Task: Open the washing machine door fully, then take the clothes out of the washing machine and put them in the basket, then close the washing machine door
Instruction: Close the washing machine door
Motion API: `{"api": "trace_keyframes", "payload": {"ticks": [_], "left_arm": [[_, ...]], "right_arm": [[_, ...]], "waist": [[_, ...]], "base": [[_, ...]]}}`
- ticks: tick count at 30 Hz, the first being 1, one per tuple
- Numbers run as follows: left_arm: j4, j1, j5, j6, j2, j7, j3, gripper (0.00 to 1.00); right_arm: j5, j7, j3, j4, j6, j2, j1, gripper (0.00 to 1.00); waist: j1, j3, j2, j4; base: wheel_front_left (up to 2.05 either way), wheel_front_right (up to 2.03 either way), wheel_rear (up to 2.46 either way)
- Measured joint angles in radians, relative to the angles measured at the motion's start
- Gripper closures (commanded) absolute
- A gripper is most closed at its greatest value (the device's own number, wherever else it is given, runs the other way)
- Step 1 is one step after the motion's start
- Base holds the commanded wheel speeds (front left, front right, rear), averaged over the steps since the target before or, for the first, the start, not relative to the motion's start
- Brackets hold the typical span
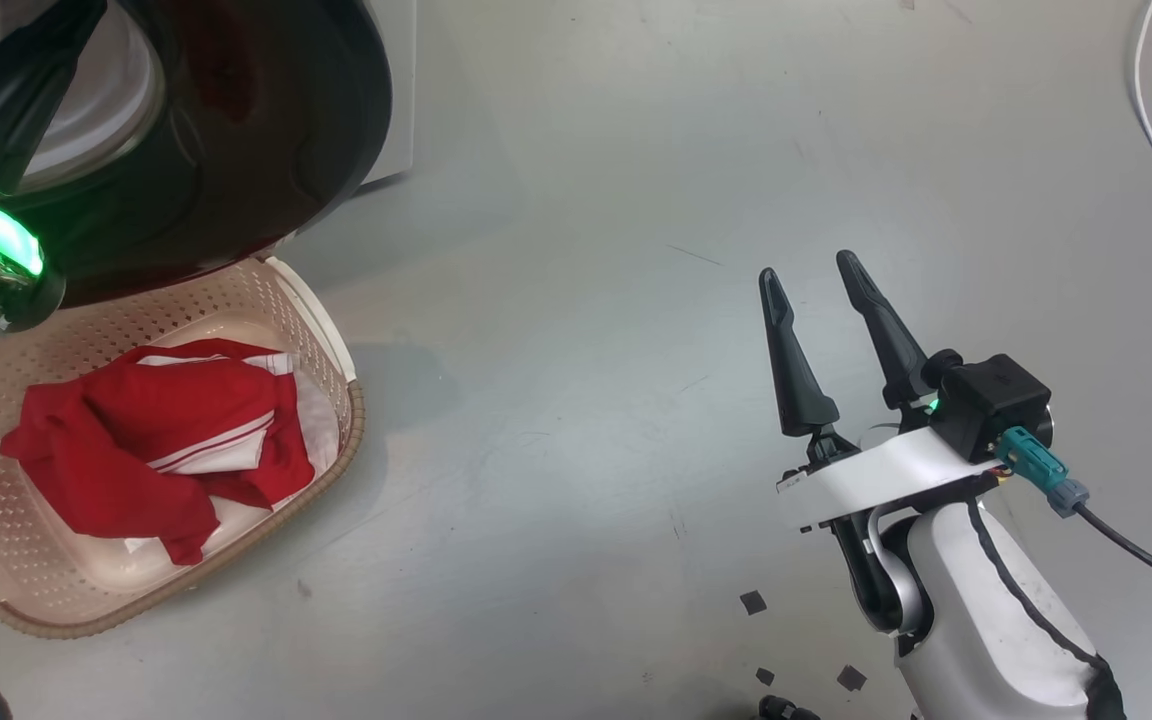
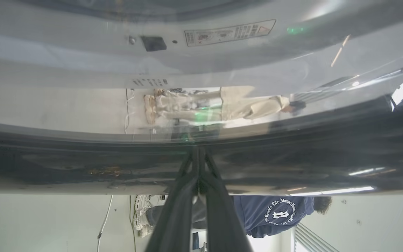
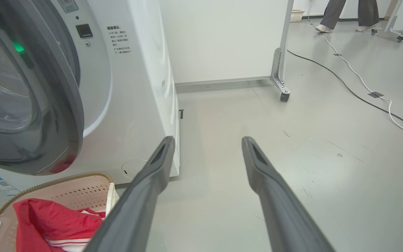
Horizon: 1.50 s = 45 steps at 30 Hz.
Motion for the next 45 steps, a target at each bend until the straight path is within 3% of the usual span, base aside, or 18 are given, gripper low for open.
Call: {"api": "trace_keyframes", "payload": {"ticks": [8,14,21,27,29,31,32,33,45], "left_arm": [[0.043,-0.022,0.004,-0.012,0.005,0.02,-0.019,1.0],[0.034,-0.004,-0.018,-0.091,-0.016,0.045,-0.016,1.0],[0.031,0.124,-0.061,-0.176,-0.063,0.067,-0.003,1.0],[0.016,0.243,-0.068,-0.201,-0.097,0.072,0.008,1.0],[0.008,0.279,-0.07,-0.204,-0.113,0.07,0.018,0.76],[0.0,0.316,-0.077,-0.206,-0.127,0.069,0.025,0.38],[-0.001,0.334,-0.078,-0.207,-0.132,0.069,0.025,0.08],[-0.002,0.355,-0.077,-0.211,-0.137,0.066,0.026,0.0],[-0.011,0.559,-0.039,-0.213,-0.18,-0.03,0.08,0.0]], "right_arm": [[0.002,0.0,-0.015,0.0,-0.013,0.0,-0.008,0.0],[-0.001,0.0,-0.024,0.005,-0.013,0.0,-0.008,0.0],[-0.006,0.0,-0.043,0.017,-0.014,0.0,-0.008,0.0],[-0.024,0.0,-0.067,0.035,-0.014,-0.001,0.0,0.0],[-0.032,0.0,-0.077,0.041,-0.014,-0.001,0.013,0.0],[-0.041,0.0,-0.08,0.052,-0.013,-0.001,0.025,0.0],[-0.046,0.0,-0.083,0.054,-0.013,-0.001,0.031,0.0],[-0.049,0.0,-0.087,0.057,-0.013,-0.001,0.037,0.0],[-0.067,0.0,-0.104,0.088,-0.003,-0.004,0.074,0.0]], "waist": [[0.0,-0.005,0.0,0.014],[0.0,-0.025,0.0,0.04],[0.0,-0.059,0.0,0.086],[-0.0001,-0.096,0.0,0.133],[-0.0001,-0.109,0.0,0.15],[-0.0001,-0.122,0.0,0.168],[-0.0001,-0.129,0.0,0.177],[-0.0001,-0.135,0.0,0.186],[-0.0001,-0.218,0.0,0.267]], "base": [[0.0,0.0,0.0],[0.0,0.0,0.0],[0.0,0.0,0.0],[0.0,0.0,0.0],[0.0,0.0,0.0],[0.0,0.0,0.0],[0.0,0.0,0.0],[0.0,0.0,0.0],[0.0,0.0,0.0]]}}
